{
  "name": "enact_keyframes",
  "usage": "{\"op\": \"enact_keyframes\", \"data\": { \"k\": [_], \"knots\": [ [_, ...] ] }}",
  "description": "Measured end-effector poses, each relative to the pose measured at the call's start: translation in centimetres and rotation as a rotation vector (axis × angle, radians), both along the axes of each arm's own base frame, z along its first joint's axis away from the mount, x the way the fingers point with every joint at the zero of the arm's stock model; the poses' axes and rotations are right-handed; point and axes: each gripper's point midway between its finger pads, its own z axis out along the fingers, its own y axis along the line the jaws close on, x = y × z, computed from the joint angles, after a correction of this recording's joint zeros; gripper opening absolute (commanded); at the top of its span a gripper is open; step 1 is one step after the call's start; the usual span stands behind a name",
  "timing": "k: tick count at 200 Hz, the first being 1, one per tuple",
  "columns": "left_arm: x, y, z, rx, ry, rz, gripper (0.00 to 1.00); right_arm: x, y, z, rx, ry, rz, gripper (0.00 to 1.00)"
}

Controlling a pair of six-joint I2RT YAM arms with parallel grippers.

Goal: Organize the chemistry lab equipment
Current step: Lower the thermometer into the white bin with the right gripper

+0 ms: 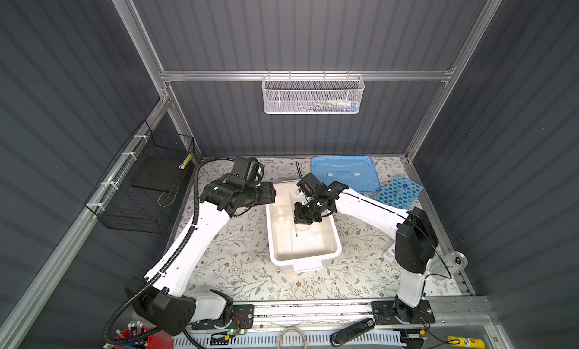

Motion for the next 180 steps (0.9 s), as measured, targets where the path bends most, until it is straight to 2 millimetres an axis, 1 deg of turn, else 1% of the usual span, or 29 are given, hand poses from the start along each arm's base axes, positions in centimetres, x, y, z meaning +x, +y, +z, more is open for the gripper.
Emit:
{"op": "enact_keyframes", "data": {
  "k": [21, 66, 102, 136, 155, 180],
  "knots": [
    [0.2, -0.1, -0.3, 0.002, 0.007, -0.002, 0.64, -0.1, -0.1, -0.2, 0.001, 0.0, -0.001, 0.0],
    [0.4, -0.4, -0.4, -0.007, 0.012, -0.01, 0.64, -0.8, -0.7, -1.2, -0.017, 0.019, -0.006, 0.0],
    [0.3, -0.4, -0.3, -0.012, 0.01, -0.013, 0.64, -1.1, -0.1, -1.2, -0.008, 0.014, 0.002, 0.0],
    [0.0, -0.3, 0.3, -0.02, -0.006, -0.013, 0.64, -1.3, 0.4, -1.1, 0.004, 0.009, 0.01, 0.0],
    [-0.1, -0.3, 0.6, -0.026, -0.013, -0.015, 0.64, -1.2, 0.6, -1.6, 0.002, 0.016, 0.012, 0.0],
    [-0.2, -0.3, 0.7, -0.024, -0.016, -0.019, 0.64, -1.2, 0.7, -2.8, -0.018, 0.035, 0.012, 0.0]
  ]
}}
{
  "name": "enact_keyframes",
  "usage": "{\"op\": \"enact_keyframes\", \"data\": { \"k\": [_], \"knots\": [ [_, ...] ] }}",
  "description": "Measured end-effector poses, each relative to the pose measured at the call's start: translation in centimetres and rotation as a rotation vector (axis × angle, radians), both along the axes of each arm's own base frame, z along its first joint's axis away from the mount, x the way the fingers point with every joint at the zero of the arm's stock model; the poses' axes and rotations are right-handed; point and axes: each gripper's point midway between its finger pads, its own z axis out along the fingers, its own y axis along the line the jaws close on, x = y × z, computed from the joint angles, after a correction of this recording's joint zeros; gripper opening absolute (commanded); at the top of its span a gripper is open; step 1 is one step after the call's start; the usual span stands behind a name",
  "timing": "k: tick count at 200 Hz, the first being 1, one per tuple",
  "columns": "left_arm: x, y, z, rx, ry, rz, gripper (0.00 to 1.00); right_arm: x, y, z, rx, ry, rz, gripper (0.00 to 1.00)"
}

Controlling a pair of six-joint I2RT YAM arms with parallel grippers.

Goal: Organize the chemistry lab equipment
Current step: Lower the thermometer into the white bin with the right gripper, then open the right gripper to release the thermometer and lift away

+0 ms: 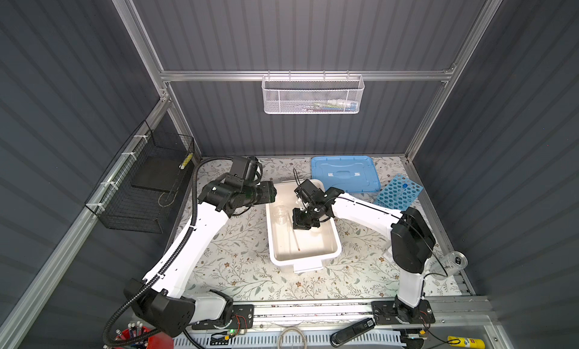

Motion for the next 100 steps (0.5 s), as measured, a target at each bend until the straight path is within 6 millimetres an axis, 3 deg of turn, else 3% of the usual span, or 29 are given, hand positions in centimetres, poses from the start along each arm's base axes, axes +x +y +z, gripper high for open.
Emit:
{"op": "enact_keyframes", "data": {
  "k": [20, 43, 75, 100],
  "knots": [
    [0.0, 0.0, 0.0, 0.001, 0.0, -0.002, 0.64, 0.2, 0.2, -0.9, -0.014, 0.01, 0.0, 0.0],
    [0.0, 0.0, 0.0, 0.001, 0.0, -0.002, 0.65, 0.3, -0.3, -0.9, -0.042, 0.008, -0.006, 0.12],
    [-0.2, 0.0, 0.3, -0.009, -0.008, -0.006, 0.66, 1.1, -0.7, 1.3, -0.051, -0.054, -0.004, 0.33],
    [-0.4, 0.4, 1.5, -0.02, -0.055, 0.004, 0.7, 1.7, -1.6, 4.2, -0.044, -0.115, -0.017, 0.43]
  ]
}}
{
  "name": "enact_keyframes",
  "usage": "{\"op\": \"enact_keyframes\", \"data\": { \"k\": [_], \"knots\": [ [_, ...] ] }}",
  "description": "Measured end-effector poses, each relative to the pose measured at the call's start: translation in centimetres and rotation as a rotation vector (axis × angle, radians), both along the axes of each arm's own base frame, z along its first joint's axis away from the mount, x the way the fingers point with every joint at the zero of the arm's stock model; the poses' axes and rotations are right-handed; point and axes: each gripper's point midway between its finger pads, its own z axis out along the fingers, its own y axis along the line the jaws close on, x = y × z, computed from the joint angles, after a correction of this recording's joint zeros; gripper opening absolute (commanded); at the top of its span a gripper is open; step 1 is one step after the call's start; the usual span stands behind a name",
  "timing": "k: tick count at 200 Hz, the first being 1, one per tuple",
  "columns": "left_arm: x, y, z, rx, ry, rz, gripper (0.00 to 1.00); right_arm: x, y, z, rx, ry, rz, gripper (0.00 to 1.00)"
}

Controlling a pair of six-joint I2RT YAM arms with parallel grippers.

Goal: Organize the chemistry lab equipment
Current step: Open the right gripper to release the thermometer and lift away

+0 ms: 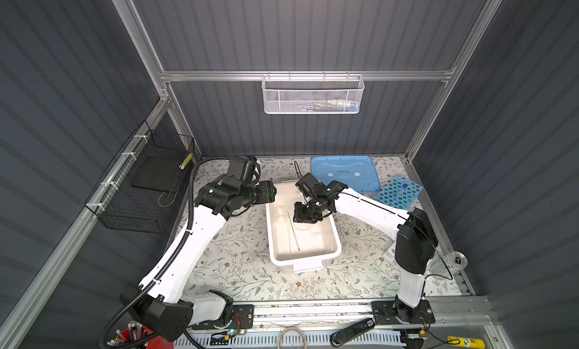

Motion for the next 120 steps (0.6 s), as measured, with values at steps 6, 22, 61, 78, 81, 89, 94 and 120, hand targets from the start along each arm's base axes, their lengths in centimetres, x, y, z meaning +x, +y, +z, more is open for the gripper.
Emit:
{"op": "enact_keyframes", "data": {
  "k": [6, 22, 61, 78, 81, 89, 94, 120],
  "knots": [
    [-0.1, 0.3, 0.4, 0.0, -0.016, 0.007, 0.71, 0.1, -0.2, 0.7, 0.003, -0.014, -0.005, 0.44],
    [-0.4, 1.1, 1.6, 0.004, -0.065, 0.03, 0.74, 0.4, -0.7, 2.7, 0.013, -0.056, -0.007, 0.49],
    [-0.3, 2.4, 3.0, 0.046, -0.131, 0.074, 0.78, 1.0, -2.3, 6.7, 0.018, -0.147, -0.031, 0.6],
    [0.0, 2.7, 2.8, 0.065, -0.132, 0.086, 0.79, 1.0, -3.7, 8.1, 0.013, -0.183, -0.057, 0.64],
    [0.0, 2.8, 2.8, 0.069, -0.134, 0.088, 0.79, 1.0, -4.0, 8.4, 0.015, -0.19, -0.068, 0.65],
    [0.1, 2.8, 2.7, 0.074, -0.134, 0.089, 0.79, 1.0, -5.0, 8.9, 0.017, -0.204, -0.087, 0.66],
    [0.1, 2.9, 2.7, 0.078, -0.135, 0.09, 0.79, 1.0, -5.8, 9.2, 0.019, -0.208, -0.109, 0.67],
    [0.5, 2.8, 2.3, 0.088, -0.126, 0.092, 0.79, 2.1, -11.3, 9.7, 0.006, -0.224, -0.238, 0.71]
  ]
}}
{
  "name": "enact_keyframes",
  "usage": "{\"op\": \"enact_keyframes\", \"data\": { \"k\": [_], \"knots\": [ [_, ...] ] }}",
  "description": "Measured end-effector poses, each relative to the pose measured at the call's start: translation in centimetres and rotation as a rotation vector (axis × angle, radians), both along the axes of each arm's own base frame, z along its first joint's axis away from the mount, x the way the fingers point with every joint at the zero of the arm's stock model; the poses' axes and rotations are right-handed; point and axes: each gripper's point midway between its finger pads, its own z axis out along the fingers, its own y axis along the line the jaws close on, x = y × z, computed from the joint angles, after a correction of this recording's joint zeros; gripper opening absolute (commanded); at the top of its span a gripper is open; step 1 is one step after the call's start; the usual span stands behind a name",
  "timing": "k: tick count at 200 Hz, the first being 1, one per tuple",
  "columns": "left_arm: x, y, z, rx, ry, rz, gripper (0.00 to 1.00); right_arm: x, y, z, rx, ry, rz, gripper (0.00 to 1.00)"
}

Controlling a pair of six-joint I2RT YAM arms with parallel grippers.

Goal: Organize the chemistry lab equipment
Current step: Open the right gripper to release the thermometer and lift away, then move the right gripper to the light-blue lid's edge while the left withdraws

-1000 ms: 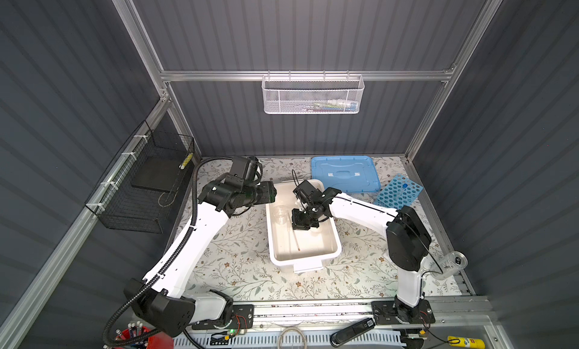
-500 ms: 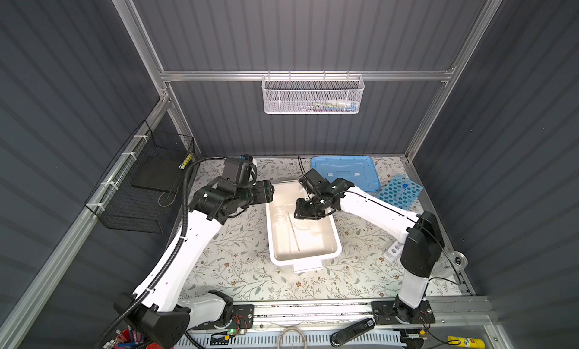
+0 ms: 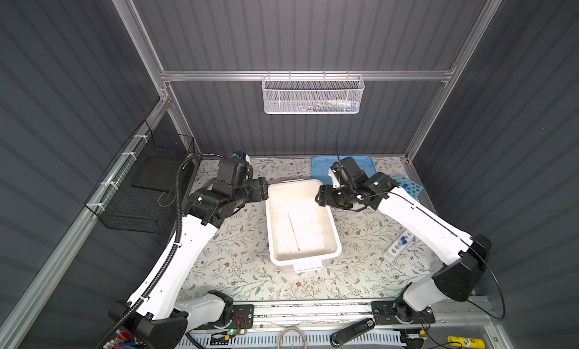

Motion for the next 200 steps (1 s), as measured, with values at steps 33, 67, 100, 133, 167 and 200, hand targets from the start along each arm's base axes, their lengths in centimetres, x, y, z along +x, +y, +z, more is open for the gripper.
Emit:
{"op": "enact_keyframes", "data": {
  "k": [33, 67, 100, 133, 167, 200],
  "knots": [
    [2.1, -1.2, -0.8, 0.011, 0.033, -0.005, 0.78, 4.7, -8.5, -2.1, -0.045, 0.029, -0.198, 0.72],
    [4.6, -2.6, -3.6, 0.034, 0.106, -0.009, 0.78, 11.8, -15.7, -6.2, -0.137, 0.088, -0.326, 0.72],
    [5.9, -3.1, -4.4, 0.051, 0.145, 0.004, 0.78, 18.3, -19.1, -8.8, -0.22, 0.081, -0.369, 0.72],
    [6.9, -3.3, -3.4, 0.053, 0.146, 0.021, 0.78, 23.5, -21.1, -9.2, -0.235, 0.052, -0.393, 0.72],
    [6.8, -3.2, -4.0, 0.062, 0.186, 0.034, 0.78, 26.2, -23.9, -10.3, -0.24, 0.038, -0.447, 0.72],
    [7.1, -3.2, -5.3, 0.099, 0.246, 0.039, 0.77, 27.2, -26.5, -12.5, -0.244, 0.063, -0.481, 0.72]
  ]
}}
